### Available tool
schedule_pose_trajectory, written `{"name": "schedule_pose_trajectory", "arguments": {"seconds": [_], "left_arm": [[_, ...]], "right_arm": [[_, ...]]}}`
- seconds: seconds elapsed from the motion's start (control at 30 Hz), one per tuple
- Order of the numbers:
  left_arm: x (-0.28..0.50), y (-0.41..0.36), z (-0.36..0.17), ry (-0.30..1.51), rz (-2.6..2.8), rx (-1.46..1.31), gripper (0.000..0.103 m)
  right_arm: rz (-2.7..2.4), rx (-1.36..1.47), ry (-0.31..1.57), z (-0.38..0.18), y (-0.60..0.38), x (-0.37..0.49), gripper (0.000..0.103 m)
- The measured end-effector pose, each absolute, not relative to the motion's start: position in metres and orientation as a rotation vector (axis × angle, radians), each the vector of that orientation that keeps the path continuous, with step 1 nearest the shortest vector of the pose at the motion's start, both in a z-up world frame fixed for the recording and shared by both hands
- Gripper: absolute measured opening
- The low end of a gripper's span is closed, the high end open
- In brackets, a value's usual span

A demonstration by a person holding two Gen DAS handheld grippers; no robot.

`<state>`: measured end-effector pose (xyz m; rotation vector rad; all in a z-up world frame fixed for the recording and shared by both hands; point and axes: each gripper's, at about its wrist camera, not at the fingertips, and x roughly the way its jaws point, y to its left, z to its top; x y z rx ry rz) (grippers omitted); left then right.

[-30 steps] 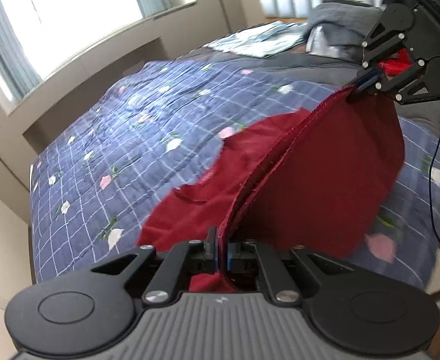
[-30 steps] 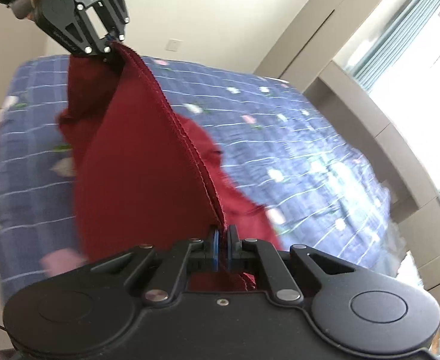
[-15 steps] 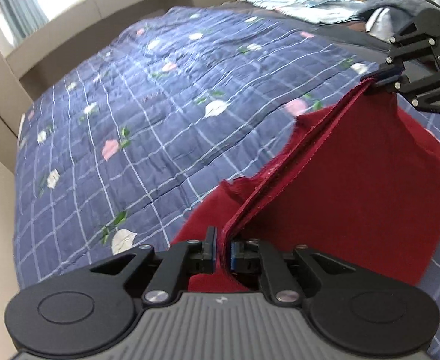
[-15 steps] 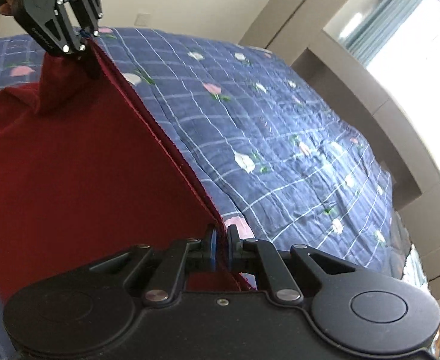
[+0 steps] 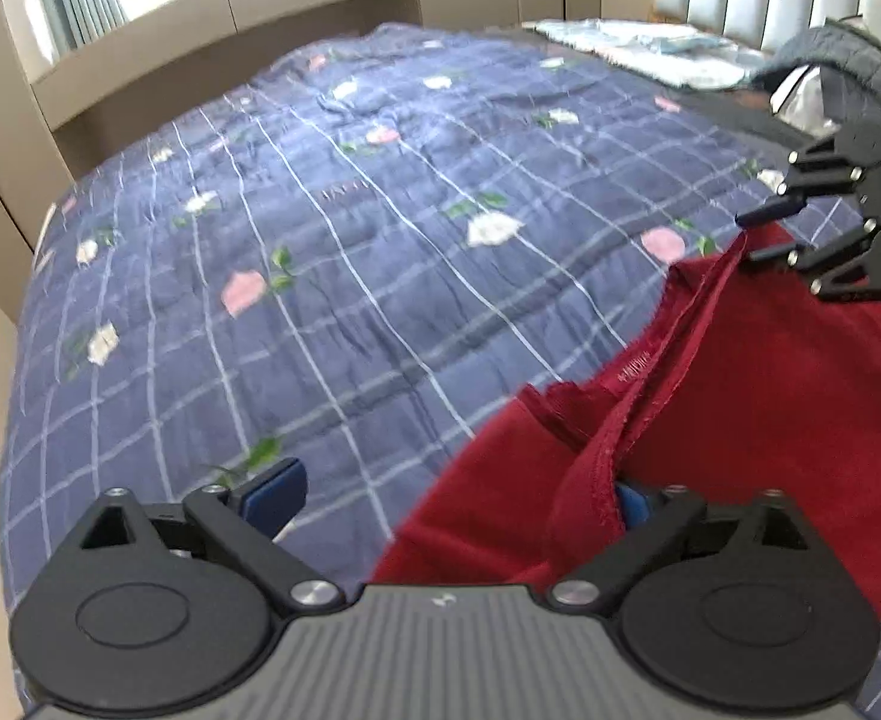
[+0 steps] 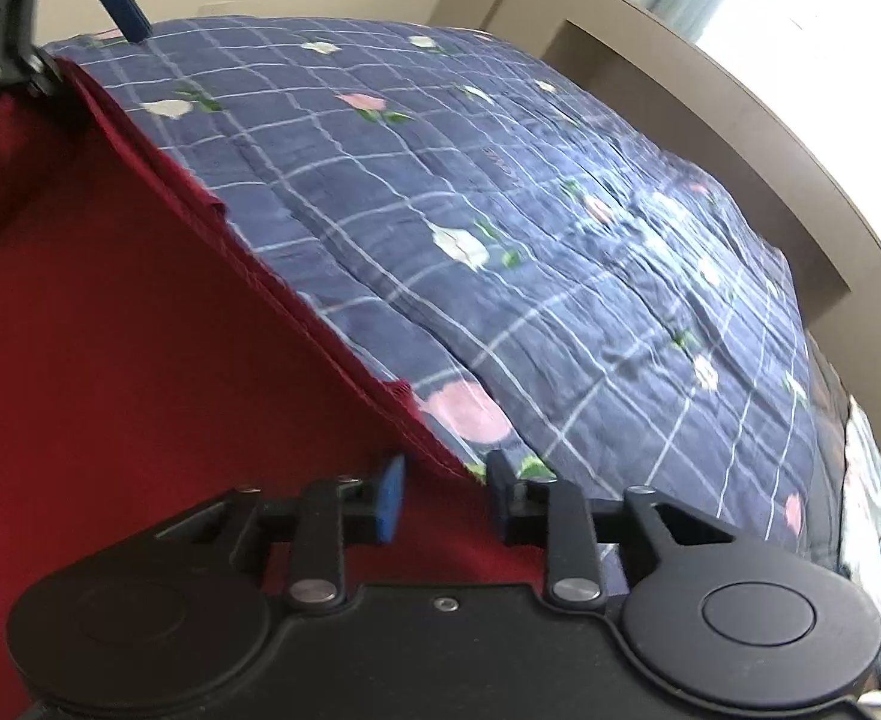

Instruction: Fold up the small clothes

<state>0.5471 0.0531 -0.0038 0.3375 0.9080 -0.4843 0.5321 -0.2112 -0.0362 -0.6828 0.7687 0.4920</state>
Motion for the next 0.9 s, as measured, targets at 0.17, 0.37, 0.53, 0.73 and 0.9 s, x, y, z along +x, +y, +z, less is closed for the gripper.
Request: {"name": "schedule_pose_trajectory", "arguments": {"seconds": [0.17,0.37,0.53,0.73,0.9], "left_arm": [[0.547,0.070,0.006,0.920,-0.514,0.313,0.103],[0.555,0.060,0.005,0.940,-0.444,0.382,0.103],[0.560,0.045,0.001,0.938,-0.408,0.448,0.103],[0.573,0.056,-0.008,1.010,-0.370,0.407,0.103],[0.592,0.078,-0.018,1.175,-0.363,0.260,0.103]], "right_arm": [[0.436,-0.637,0.771,-0.047,-0.217,0.536,0.051],[0.374,-0.579,0.792,-0.053,-0.226,0.541,0.043],[0.411,-0.470,0.834,-0.049,-0.241,0.541,0.009],[0.401,-0.455,0.834,-0.050,-0.245,0.541,0.007],[0.402,-0.472,0.828,-0.056,-0.244,0.541,0.007]]}}
